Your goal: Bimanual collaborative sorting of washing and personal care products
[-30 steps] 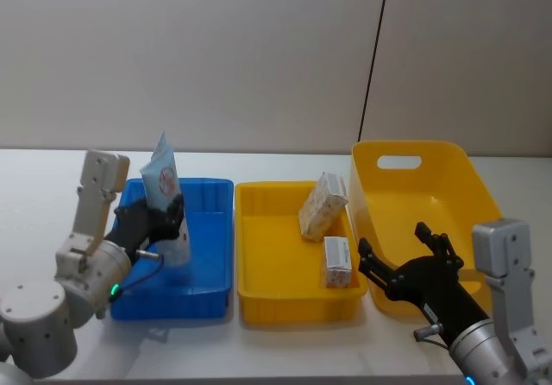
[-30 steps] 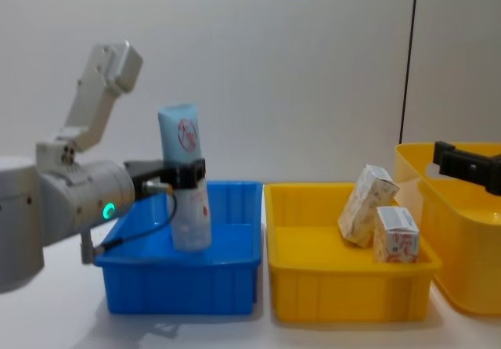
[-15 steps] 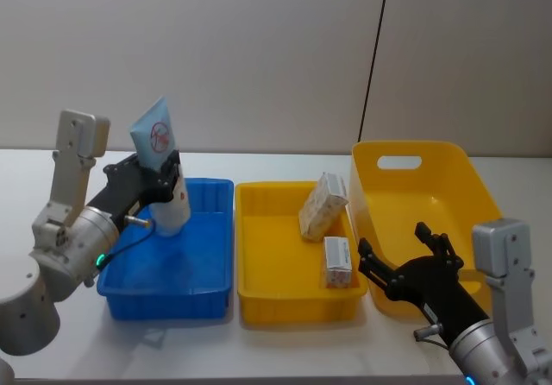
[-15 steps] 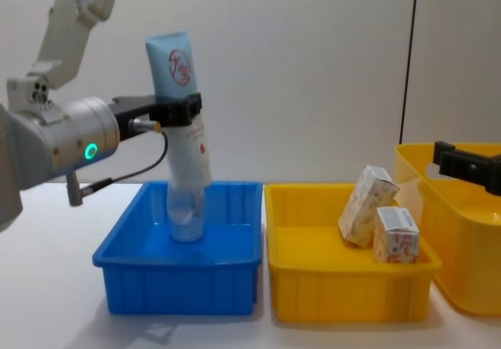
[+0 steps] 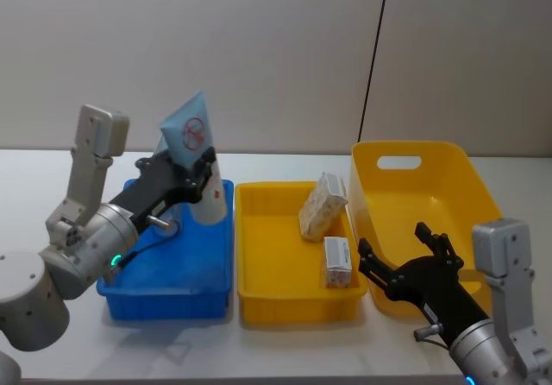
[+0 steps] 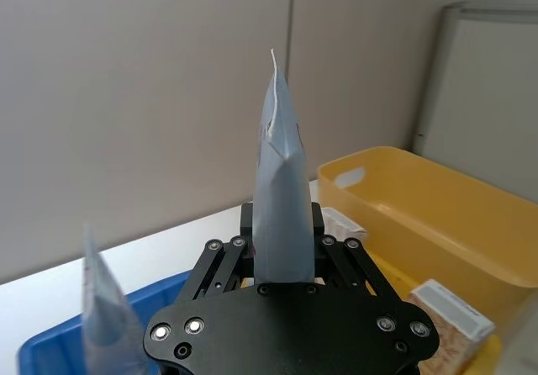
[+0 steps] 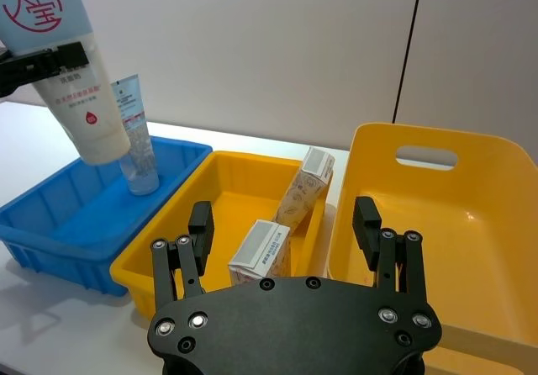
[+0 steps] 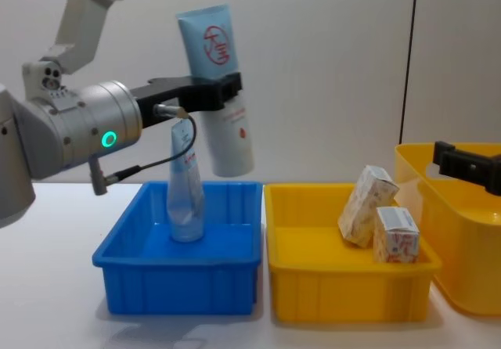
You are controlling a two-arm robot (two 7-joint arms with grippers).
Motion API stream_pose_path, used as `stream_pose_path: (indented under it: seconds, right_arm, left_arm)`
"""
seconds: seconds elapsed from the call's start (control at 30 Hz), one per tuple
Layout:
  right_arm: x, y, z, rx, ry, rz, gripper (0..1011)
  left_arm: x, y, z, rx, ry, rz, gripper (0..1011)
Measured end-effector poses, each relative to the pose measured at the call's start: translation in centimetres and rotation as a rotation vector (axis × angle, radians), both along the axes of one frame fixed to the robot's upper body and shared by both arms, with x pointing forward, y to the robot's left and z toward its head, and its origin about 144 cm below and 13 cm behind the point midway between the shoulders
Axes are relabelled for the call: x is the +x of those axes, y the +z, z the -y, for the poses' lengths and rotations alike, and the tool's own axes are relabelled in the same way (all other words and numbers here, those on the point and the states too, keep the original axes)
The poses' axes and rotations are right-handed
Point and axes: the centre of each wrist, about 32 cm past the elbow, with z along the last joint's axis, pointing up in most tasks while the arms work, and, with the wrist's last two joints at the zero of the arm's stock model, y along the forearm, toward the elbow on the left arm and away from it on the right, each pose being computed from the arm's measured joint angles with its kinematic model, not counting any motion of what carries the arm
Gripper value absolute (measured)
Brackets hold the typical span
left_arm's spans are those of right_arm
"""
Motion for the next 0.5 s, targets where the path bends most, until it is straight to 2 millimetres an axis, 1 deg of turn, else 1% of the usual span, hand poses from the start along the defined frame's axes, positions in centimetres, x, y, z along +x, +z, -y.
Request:
stream_pose_path:
  seconds: [0.33,0.5]
  right_arm:
    - [0.0,0.0,0.0,0.000,0.000,0.000,1004]
    - [0.0,0.0,0.0,0.000,0.000,0.000,1004]
  left_arm:
    - [0.3,-0.7,0.7,0.005,-0.138,0.017,282]
    - [0.5,-1.4,1.2,0.016,-0.223,0.028,282]
